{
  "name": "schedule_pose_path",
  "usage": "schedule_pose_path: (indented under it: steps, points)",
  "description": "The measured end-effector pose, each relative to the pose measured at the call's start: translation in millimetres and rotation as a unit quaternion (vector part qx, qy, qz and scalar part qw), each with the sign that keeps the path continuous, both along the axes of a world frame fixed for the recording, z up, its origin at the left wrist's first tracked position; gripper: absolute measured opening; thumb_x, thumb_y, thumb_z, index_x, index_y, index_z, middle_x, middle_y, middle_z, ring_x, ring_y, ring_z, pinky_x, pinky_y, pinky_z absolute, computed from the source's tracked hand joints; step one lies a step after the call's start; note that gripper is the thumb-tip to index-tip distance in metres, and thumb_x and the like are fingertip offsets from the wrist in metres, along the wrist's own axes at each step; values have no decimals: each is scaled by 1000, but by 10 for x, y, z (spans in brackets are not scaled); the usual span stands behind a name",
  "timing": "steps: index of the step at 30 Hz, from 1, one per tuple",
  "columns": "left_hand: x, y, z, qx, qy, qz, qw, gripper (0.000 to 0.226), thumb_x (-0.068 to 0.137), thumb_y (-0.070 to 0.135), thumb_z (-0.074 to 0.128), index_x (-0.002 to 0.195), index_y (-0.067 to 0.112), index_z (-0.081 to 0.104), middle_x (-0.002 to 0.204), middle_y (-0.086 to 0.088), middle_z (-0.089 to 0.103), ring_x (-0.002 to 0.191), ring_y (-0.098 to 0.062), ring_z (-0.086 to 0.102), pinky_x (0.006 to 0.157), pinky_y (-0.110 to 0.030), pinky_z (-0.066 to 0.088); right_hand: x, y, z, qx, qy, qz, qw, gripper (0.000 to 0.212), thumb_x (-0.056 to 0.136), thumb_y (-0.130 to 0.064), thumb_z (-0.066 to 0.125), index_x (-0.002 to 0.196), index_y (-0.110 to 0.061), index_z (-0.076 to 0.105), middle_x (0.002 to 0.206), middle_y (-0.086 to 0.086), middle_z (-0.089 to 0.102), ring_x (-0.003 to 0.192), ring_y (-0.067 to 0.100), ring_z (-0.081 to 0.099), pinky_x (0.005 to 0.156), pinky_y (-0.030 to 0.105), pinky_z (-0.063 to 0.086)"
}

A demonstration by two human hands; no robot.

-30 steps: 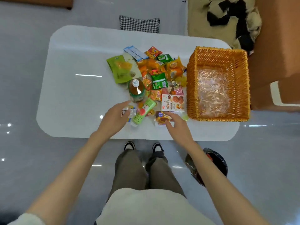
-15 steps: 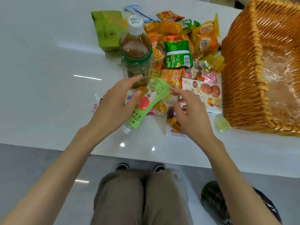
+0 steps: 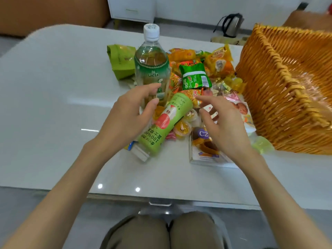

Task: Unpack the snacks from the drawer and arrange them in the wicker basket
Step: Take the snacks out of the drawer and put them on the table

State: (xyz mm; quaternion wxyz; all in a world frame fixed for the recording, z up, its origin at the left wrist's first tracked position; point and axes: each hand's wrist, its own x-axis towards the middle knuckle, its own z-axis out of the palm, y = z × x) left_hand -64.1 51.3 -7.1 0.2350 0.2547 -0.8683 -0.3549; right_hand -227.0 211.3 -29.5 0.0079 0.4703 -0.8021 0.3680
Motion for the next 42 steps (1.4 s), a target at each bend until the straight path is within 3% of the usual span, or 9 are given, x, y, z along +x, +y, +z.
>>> schedule_pose_path:
  steps: [10, 15, 19, 23, 27, 32, 36, 39, 42]
  points:
    - [159, 490, 517, -30, 9, -50, 998, 40, 98, 25, 50, 138, 27, 51, 132, 7, 56, 111, -6, 52, 92, -23, 43, 218, 602, 578, 36, 71, -41, 996, 32, 98, -22, 52, 128, -29, 57, 116, -8, 59, 107, 13, 53, 85, 35, 50]
    - [85, 919, 756, -58, 17, -87, 994, 39, 99, 27, 49, 138, 27, 48, 136, 5, 54, 115, -8, 53, 99, -31, 45, 71, 1259, 837, 7, 147, -112, 983, 29, 94, -15, 58, 123, -15, 63, 122, 3, 58, 117, 20, 48, 95, 27, 37]
    - [-110, 1177, 751, -75, -3, -117, 990, 42, 99, 28, 48, 141, 28, 45, 138, 7, 51, 115, -8, 52, 94, -22, 42, -292, 1663, 791, 77, 179, -182, 964, 41, 89, -18, 65, 129, -17, 58, 128, 4, 57, 121, 26, 49, 101, 41, 42]
    - [-254, 1296, 575, -42, -30, -126, 991, 42, 99, 27, 49, 141, 26, 44, 139, 3, 51, 122, -14, 49, 104, -36, 42, -449, 1785, 696, 140, 188, -189, 954, 40, 92, -25, 61, 131, -24, 52, 126, 2, 59, 123, 27, 47, 109, 51, 31]
    - [-362, 1356, 443, -42, -55, -129, 989, 43, 100, 26, 47, 142, 21, 43, 130, -8, 55, 113, -20, 53, 93, -30, 42, -468, 1696, 805, 161, 139, -213, 954, 32, 99, -34, 48, 127, -21, 57, 122, 5, 54, 121, 24, 41, 96, 35, 40]
    - [-423, 1273, 435, -26, -52, -112, 992, 43, 98, 25, 50, 141, 25, 44, 134, 1, 54, 120, -17, 52, 98, -34, 46, -376, 1864, 833, 191, 155, -200, 948, 34, 99, -42, 45, 126, -25, 57, 117, 2, 53, 114, 20, 46, 88, 32, 47]
    - [-411, 1175, 518, -11, -35, -82, 996, 43, 99, 19, 49, 141, 22, 44, 131, 6, 53, 111, -10, 52, 83, -21, 47, -257, 2038, 881, 188, 157, -206, 947, 34, 96, -47, 49, 119, -24, 60, 114, -1, 53, 109, 17, 48, 86, 31, 48]
    - [-332, 1065, 500, -23, -9, -24, 999, 43, 98, 23, 52, 140, 20, 45, 133, 0, 54, 116, -18, 55, 95, -37, 48, -114, 2090, 946, 151, 142, -209, 956, 31, 94, -43, 54, 120, -27, 59, 113, -4, 52, 111, 16, 46, 82, 31, 48]
    - [-265, 943, 514, -7, 60, 51, 997, 36, 94, 24, 58, 128, 14, 52, 120, -4, 56, 106, -19, 58, 87, -35, 49, 59, 1969, 1059, 90, 189, -185, 960, 27, 94, -32, 57, 119, -23, 61, 115, -3, 54, 111, 18, 47, 80, 29, 46]
